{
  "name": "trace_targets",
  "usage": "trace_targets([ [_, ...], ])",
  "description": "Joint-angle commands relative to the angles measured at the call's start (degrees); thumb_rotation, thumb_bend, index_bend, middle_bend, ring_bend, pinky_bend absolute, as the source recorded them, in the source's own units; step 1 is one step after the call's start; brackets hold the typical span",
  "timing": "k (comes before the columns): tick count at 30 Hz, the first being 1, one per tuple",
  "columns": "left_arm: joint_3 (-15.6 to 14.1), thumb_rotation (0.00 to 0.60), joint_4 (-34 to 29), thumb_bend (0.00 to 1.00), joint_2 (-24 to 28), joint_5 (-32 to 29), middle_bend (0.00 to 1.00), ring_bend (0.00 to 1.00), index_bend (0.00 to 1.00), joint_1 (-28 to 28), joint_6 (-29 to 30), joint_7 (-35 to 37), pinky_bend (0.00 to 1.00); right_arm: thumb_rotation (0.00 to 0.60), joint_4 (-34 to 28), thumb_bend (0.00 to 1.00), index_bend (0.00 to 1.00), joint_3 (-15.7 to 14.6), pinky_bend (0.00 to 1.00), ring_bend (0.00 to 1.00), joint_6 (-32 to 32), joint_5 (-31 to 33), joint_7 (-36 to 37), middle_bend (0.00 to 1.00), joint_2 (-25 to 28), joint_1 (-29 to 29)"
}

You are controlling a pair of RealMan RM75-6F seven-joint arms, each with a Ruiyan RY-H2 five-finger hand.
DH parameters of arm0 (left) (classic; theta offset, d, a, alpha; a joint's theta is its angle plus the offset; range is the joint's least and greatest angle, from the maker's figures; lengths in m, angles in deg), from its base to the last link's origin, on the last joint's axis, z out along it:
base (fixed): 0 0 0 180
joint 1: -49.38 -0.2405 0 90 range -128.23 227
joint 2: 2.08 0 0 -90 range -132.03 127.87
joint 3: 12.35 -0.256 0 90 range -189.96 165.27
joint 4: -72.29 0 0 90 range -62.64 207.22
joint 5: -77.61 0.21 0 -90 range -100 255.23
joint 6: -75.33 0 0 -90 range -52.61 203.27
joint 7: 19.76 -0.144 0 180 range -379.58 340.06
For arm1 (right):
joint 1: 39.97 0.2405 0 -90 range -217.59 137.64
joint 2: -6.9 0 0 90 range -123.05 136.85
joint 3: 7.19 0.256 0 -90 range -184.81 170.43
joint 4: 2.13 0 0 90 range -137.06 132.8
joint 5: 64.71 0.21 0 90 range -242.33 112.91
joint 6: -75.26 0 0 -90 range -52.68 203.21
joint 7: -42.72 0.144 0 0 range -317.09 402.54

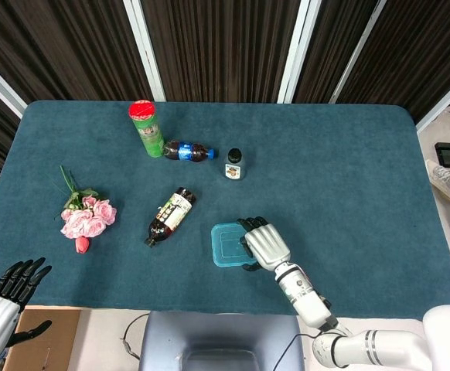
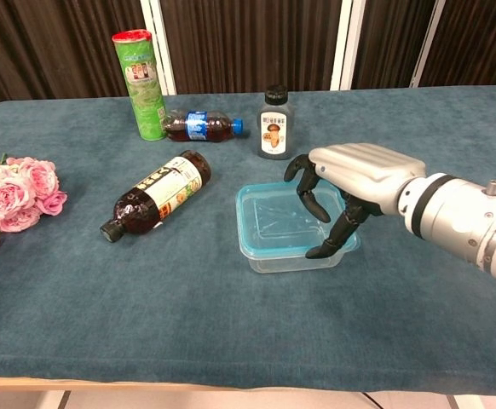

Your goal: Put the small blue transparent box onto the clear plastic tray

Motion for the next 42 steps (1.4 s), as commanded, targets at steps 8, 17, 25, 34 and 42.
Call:
trace_targets([
  [8, 0.09, 0.6, -0.07, 0.43, 0.05, -0.28, 0.02, 0.02, 0.0, 0.06, -0.19, 0.1, 0.1, 0.6, 1.41, 0.3, 0.91, 0.26, 0.36, 0.45, 0.81, -0.09, 0.02, 0.65, -1.4, 0.48],
  [17, 0.13, 0.6, -0.05, 0.43, 0.2, -0.3, 0.02, 0.02, 0.0, 0.0, 0.11, 0.56, 0.1, 0.6, 2.65, 0.3, 0.91, -0.03, 0.36, 0.45, 1.29, -0.45, 0.44, 0.65, -2.31, 0.44],
  [25, 0.13, 0.6, -0.04, 0.43, 0.19, -0.28, 0.02, 0.02, 0.0, -0.08, 0.21, 0.51, 0.1, 0.6, 3.51, 0.3, 0.91, -0.02, 0.36, 0.45, 1.78, -0.84, 2.33, 0.65, -2.51, 0.07],
  [34, 0.19, 0.6, -0.14, 0.43, 0.19, -0.34, 0.02, 0.02, 0.0, -0.01, 0.06, 0.44, 0.1, 0.6, 4.07, 0.3, 0.91, 0.32, 0.36, 0.45, 2.02, -1.03, 3.22, 0.64, -2.44, -0.1],
  [42, 0.16, 0.6, -0.01, 0.43, 0.26, -0.24, 0.02, 0.02, 0.0, -0.13, 0.39, 0.74, 0.1, 0.6, 4.62, 0.3, 0.9, 0.16, 0.36, 0.45, 2.03, -1.07, 3.23, 0.65, -2.86, -0.35],
])
